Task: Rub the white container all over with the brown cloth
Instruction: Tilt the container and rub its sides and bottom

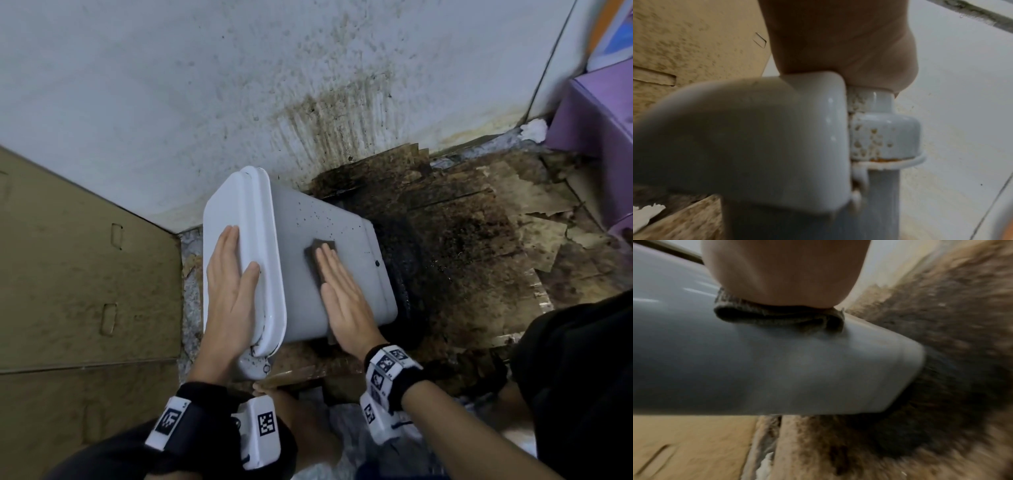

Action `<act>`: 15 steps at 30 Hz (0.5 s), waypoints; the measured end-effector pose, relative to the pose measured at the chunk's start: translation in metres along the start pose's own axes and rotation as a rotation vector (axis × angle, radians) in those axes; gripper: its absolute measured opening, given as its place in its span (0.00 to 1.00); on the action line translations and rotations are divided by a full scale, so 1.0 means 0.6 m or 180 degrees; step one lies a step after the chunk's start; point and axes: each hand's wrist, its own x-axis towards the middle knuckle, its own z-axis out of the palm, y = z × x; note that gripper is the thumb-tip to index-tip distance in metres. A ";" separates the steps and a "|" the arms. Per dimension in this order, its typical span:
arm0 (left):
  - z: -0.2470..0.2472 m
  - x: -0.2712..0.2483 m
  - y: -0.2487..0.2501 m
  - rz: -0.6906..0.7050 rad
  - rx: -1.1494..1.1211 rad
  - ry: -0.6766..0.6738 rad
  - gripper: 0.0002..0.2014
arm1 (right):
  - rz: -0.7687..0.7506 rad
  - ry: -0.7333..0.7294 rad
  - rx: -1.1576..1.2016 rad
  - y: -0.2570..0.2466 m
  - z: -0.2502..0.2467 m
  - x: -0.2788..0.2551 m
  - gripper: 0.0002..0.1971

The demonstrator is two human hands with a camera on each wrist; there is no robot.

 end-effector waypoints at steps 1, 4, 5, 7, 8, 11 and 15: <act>-0.001 0.000 -0.001 -0.0025 -0.0017 -0.0006 0.32 | 0.0181 0.0055 0.0003 0.026 -0.005 -0.002 0.27; -0.003 0.000 -0.003 -0.0038 -0.0082 0.0001 0.32 | 0.0749 0.0132 -0.0010 0.107 -0.010 -0.005 0.29; -0.004 0.000 -0.003 -0.0035 -0.0082 0.0000 0.32 | 0.0845 0.0135 -0.0050 0.120 -0.008 -0.002 0.30; -0.004 0.002 -0.005 -0.0053 -0.0083 0.0011 0.32 | 0.1035 0.0160 -0.0004 0.117 -0.003 0.007 0.31; -0.004 0.002 -0.006 -0.0066 -0.0086 0.0016 0.32 | 0.1170 0.0196 0.0124 0.104 0.000 0.011 0.32; -0.004 0.002 -0.006 -0.0052 -0.0074 0.0017 0.32 | 0.1237 0.0327 0.0358 0.046 0.006 0.012 0.33; 0.000 0.006 -0.006 -0.0008 -0.0018 0.0010 0.32 | 0.0684 0.0248 0.0341 -0.069 0.032 0.001 0.30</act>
